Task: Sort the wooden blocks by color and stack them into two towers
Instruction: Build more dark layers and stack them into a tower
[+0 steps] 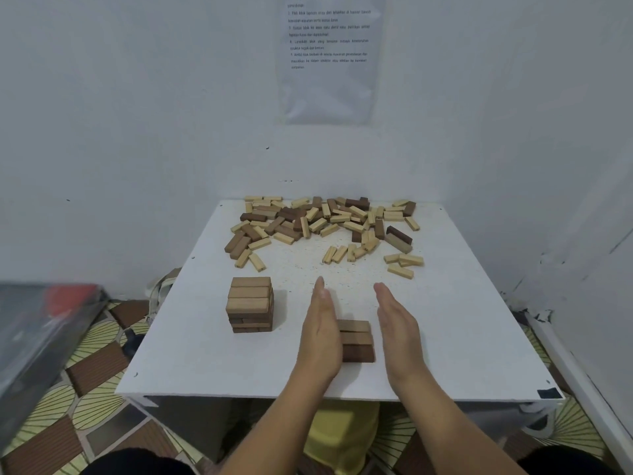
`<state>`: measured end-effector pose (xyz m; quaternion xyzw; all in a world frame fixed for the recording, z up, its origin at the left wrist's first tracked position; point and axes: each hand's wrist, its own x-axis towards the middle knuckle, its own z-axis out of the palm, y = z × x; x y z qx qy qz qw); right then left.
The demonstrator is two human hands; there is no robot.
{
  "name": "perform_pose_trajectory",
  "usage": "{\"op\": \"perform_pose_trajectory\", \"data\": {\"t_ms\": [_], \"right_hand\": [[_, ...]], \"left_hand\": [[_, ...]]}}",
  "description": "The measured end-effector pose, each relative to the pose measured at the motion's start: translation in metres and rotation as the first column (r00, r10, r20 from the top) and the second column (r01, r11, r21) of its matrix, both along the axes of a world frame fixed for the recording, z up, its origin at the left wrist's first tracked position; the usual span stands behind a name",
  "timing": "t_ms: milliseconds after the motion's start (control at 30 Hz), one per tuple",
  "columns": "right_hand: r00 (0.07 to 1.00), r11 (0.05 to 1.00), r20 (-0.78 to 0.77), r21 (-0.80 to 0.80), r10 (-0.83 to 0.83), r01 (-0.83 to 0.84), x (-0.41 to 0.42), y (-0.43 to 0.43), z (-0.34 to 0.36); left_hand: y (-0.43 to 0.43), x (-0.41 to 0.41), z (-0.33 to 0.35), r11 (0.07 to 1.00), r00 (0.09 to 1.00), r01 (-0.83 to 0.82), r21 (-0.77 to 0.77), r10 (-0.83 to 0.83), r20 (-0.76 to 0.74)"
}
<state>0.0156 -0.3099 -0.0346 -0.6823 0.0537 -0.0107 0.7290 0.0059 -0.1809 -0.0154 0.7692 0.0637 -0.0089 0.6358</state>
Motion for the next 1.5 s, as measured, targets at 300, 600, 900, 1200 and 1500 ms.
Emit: {"op": "perform_pose_trajectory", "data": {"t_ms": [300, 600, 900, 1200, 1500], "right_hand": [[0.999, 0.999, -0.039, 0.036, -0.014, 0.016, 0.006, 0.016, 0.000], [1.000, 0.999, -0.003, -0.024, 0.024, -0.024, 0.005, -0.002, 0.007], [0.887, 0.497, -0.220, -0.762, 0.406, -0.416, -0.009, -0.054, 0.032], [1.000, 0.990, 0.007, -0.138, 0.002, -0.001, -0.013, -0.005, 0.007], [0.996, 0.997, -0.036, 0.010, -0.076, 0.077, -0.002, 0.019, 0.002]], "left_hand": [[-0.011, 0.008, -0.010, 0.994, 0.998, 0.003, -0.109, -0.009, -0.056], [0.003, 0.003, 0.001, 0.995, 0.996, 0.088, 0.051, -0.090, 0.025], [0.055, 0.005, 0.020, 0.590, 0.850, 0.452, 0.668, -0.512, -0.123], [0.013, -0.004, -0.004, 0.995, 0.997, 0.066, 0.081, -0.069, 0.039], [-0.005, 0.001, -0.009, 0.997, 1.000, -0.020, -0.074, 0.018, -0.020]]}}
